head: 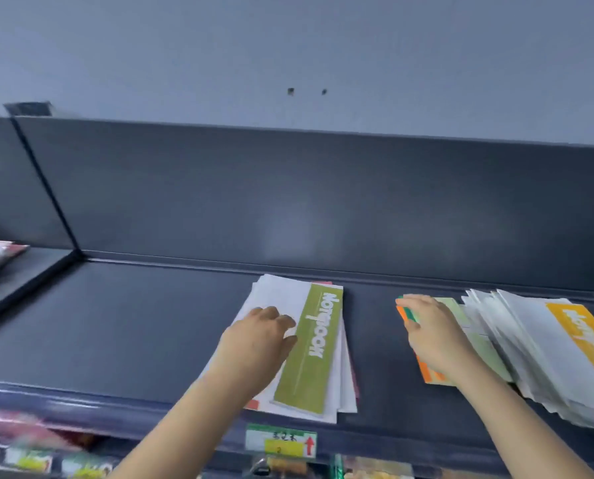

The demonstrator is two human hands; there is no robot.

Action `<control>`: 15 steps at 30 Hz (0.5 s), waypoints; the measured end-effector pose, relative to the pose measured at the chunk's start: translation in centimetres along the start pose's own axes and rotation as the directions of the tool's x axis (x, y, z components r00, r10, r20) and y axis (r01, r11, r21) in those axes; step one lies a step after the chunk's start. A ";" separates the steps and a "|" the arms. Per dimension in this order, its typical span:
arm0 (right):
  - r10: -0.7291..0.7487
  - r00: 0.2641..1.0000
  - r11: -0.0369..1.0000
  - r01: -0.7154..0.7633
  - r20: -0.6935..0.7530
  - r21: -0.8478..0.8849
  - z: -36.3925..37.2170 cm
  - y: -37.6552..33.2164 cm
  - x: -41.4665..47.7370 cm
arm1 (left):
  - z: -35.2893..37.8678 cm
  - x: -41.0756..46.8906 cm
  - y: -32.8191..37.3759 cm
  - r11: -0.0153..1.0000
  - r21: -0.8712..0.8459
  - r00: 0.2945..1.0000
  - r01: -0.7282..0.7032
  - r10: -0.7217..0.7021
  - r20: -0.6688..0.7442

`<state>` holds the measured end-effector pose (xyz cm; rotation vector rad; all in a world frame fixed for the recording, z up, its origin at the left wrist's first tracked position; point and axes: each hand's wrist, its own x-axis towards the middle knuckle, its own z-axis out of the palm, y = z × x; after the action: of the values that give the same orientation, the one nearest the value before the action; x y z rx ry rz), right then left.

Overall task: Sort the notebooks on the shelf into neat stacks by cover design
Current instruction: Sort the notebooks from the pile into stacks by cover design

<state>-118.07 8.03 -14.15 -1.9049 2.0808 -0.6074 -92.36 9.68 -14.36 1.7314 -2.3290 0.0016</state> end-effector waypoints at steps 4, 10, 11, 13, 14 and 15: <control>-0.160 0.980 0.987 0.162 0.116 -0.004 5.8 -11.1 -0.6 | -4.1 -5.7 -13.0 0.982 0.002 0.977 0.187 -0.186 -0.107; -0.388 0.880 0.921 0.378 0.273 0.090 15.0 -29.8 -3.3 | -9.4 -15.5 -30.0 0.928 0.087 0.919 0.363 -0.342 -0.196; -0.418 0.865 0.908 0.406 0.277 0.103 16.1 -32.6 -3.8 | -10.1 -17.0 -32.1 0.919 0.109 0.914 0.379 -0.354 -0.199; -0.471 0.832 0.882 0.450 0.292 0.140 18.3 -37.8 -4.6 | -11.4 -19.6 -36.1 0.892 0.138 0.894 0.430 -0.400 -0.200; -0.494 0.813 0.869 0.468 0.308 0.158 19.3 -40.1 -5.0 | -11.7 -20.7 -38.1 0.877 0.148 0.880 0.457 -0.421 -0.219; -0.513 0.795 0.858 0.483 0.325 0.173 20.2 -42.2 -5.3 | -12.1 -21.7 -39.8 0.865 0.160 0.870 0.476 -0.437 -0.229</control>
<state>-70.98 8.24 -12.79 -2.3208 1.3053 -0.3876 -46.59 20.04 -12.36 2.2452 -1.7879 0.3256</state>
